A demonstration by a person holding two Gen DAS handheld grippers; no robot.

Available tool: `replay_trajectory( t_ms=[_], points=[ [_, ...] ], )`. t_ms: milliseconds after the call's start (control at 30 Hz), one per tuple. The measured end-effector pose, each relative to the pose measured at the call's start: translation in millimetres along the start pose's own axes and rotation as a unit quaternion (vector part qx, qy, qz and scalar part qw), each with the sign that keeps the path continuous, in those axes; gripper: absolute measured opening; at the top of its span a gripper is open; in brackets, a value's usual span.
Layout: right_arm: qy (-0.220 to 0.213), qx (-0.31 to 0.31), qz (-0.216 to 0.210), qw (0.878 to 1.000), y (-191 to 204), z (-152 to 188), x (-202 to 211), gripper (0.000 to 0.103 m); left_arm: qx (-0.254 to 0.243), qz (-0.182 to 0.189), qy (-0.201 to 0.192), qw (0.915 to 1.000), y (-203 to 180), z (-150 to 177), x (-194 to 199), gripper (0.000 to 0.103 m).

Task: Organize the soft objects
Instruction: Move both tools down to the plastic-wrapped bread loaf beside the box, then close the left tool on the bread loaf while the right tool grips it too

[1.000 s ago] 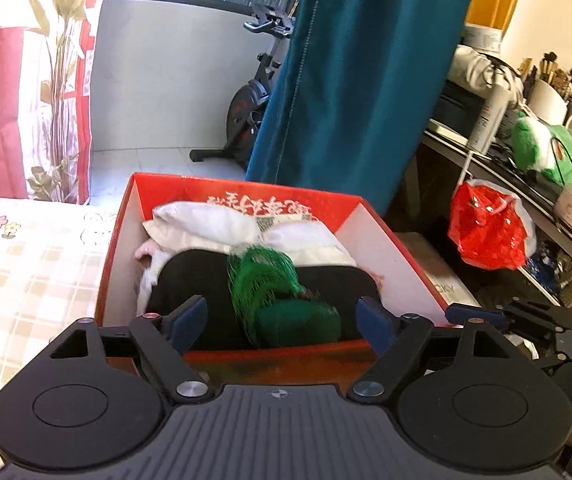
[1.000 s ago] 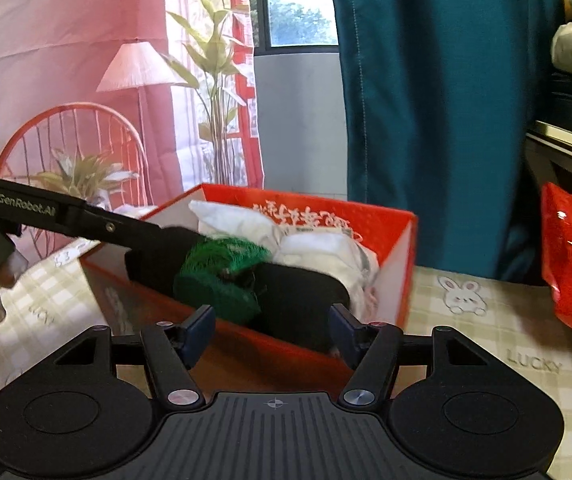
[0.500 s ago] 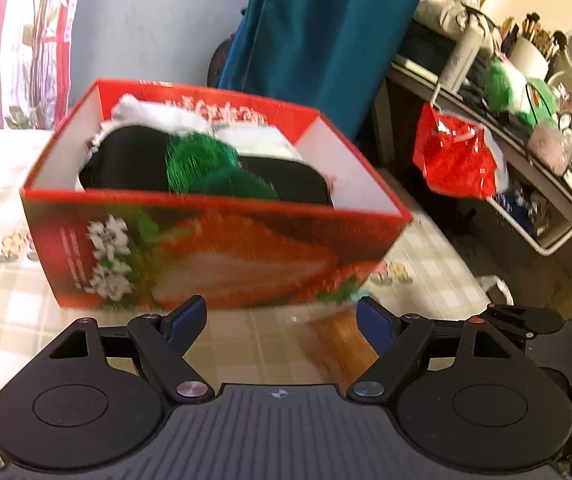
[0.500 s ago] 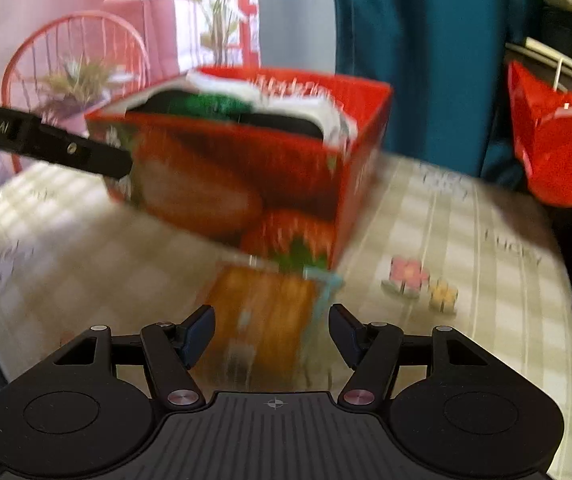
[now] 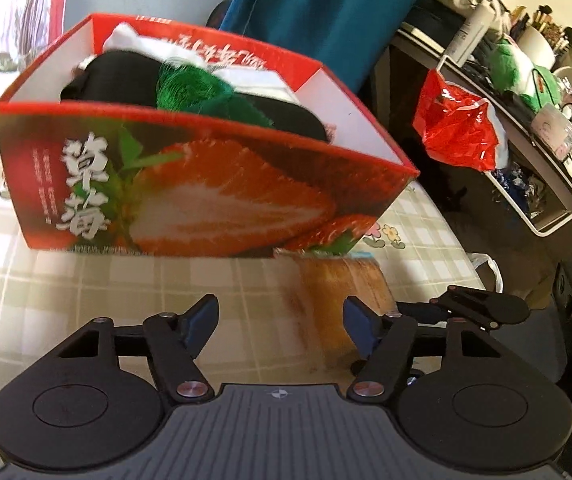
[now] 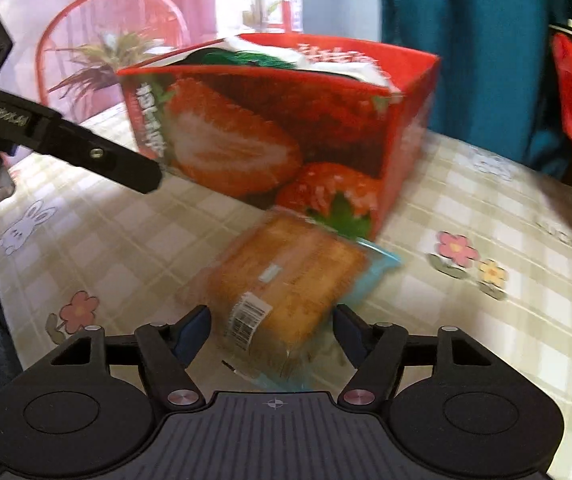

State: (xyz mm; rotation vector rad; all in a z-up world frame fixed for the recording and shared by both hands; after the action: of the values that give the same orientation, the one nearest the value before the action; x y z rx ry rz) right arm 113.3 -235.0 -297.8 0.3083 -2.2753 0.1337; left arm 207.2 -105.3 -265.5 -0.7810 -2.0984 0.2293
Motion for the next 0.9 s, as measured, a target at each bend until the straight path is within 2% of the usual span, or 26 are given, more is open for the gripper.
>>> replay_trajectory(
  t_ms=[333,533,667,900],
  points=[
    [-0.013,0.029,-0.042,0.999,45.7,-15.1,-21.3,0.061,0.055,0.000,0.029,0.9981,32.3,21.5,-15.5,0.064],
    [-0.015,0.054,-0.061,0.997,70.3,-27.0,-31.8,0.060,0.087,0.016,0.023,0.9958,50.2,27.1,-14.5,0.061],
    [-0.017,0.054,-0.062,0.996,79.3,-33.4,-36.7,0.059,0.076,0.010,0.015,0.9970,51.5,25.6,-6.4,0.055],
    [-0.033,0.054,-0.056,0.996,88.9,-41.6,-26.6,0.057,0.052,0.008,-0.017,0.9985,41.7,18.5,16.2,0.055]
  ],
)
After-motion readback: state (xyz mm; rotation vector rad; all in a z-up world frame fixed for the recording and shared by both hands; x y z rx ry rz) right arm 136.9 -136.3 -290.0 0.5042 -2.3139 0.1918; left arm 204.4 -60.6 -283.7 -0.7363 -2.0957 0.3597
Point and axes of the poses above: each gripper's, at about its wrist camera, not at the fingertips, and x roughly against the way its jaws point, y to its left, z to its underside, the point moved 7 cm from there along -x, roughly the way its jaws point, and after that the axes turned 3 degrees about z, right-handed, at the moved point
